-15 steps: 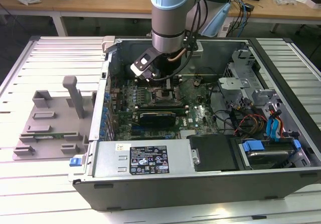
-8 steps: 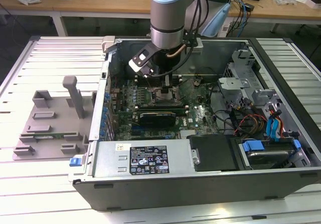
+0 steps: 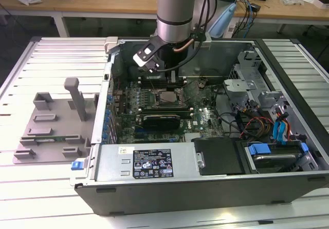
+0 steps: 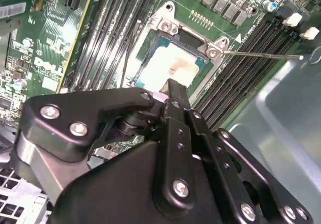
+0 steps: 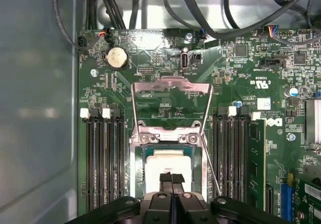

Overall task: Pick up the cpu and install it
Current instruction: 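Place the cpu into insertion slot, then close the cpu cover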

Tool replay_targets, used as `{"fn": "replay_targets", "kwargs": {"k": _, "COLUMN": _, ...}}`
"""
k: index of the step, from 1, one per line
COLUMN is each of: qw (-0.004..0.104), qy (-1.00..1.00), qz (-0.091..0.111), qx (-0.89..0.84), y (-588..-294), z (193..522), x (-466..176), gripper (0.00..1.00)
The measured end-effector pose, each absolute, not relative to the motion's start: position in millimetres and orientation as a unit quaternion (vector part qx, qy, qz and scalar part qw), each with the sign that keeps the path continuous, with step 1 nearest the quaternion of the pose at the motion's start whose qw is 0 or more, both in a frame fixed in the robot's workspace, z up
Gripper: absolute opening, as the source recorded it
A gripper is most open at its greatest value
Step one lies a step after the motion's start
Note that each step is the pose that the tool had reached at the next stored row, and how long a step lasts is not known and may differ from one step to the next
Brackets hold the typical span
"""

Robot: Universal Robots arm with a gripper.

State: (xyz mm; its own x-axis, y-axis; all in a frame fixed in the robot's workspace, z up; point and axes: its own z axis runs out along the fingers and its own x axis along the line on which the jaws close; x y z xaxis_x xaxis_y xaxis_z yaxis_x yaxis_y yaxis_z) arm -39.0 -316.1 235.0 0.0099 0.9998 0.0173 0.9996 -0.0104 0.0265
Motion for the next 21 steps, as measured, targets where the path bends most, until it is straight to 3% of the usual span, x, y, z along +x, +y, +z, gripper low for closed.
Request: {"fn": "replay_targets", "kwargs": {"k": 21, "qw": 0.002, "qy": 0.703, "qz": 0.011, "qx": 0.711, "y": -316, "z": 251, "x": -37, "gripper": 0.11}}
